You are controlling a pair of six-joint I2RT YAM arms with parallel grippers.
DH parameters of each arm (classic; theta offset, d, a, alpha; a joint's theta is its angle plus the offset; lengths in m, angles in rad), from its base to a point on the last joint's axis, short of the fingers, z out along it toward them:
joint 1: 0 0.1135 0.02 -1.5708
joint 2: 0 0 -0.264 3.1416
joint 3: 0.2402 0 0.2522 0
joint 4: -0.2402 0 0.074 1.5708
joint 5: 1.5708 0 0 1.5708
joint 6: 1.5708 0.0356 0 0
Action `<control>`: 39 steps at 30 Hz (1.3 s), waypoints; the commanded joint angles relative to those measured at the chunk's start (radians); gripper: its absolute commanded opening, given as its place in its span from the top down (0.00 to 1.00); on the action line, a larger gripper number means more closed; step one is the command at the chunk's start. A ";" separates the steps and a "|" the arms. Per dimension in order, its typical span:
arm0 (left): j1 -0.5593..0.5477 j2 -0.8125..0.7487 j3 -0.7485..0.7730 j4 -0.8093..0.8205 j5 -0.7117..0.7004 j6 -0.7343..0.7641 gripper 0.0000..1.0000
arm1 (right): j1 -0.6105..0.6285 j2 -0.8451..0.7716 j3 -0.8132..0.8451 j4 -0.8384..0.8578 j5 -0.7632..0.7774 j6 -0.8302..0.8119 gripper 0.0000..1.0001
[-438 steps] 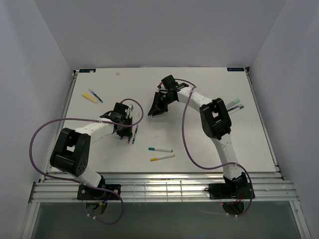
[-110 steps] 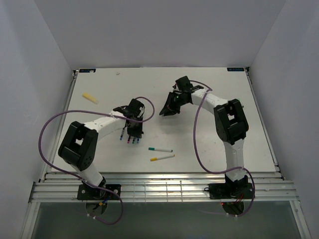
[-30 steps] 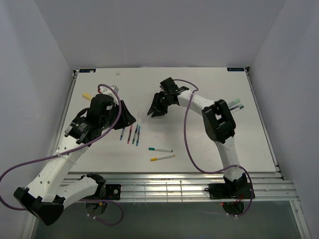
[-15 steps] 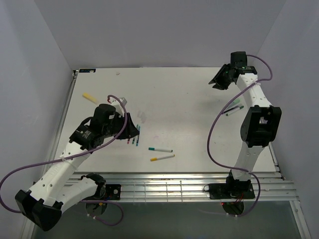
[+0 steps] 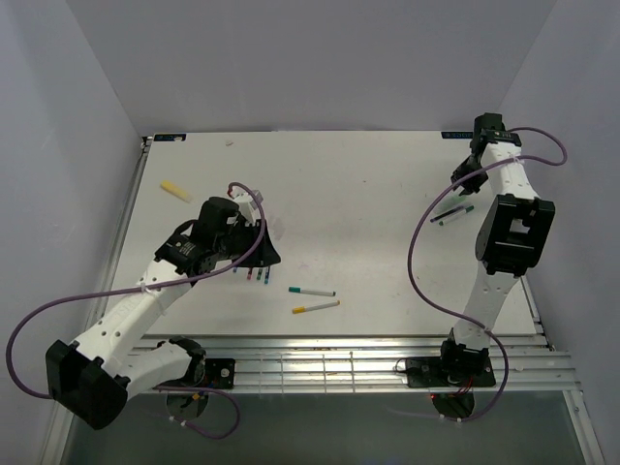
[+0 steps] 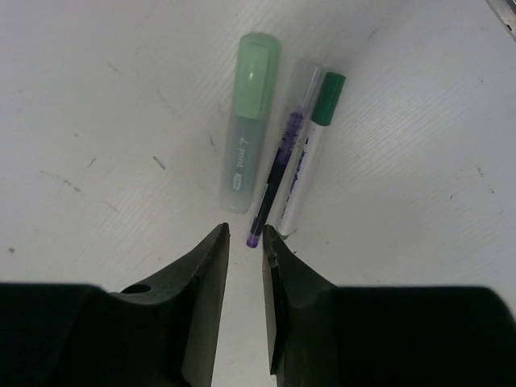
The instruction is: Open the pen caps
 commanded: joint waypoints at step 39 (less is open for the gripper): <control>-0.001 0.109 0.023 0.068 0.015 0.003 0.51 | -0.075 0.159 -0.011 0.067 -0.010 0.048 0.71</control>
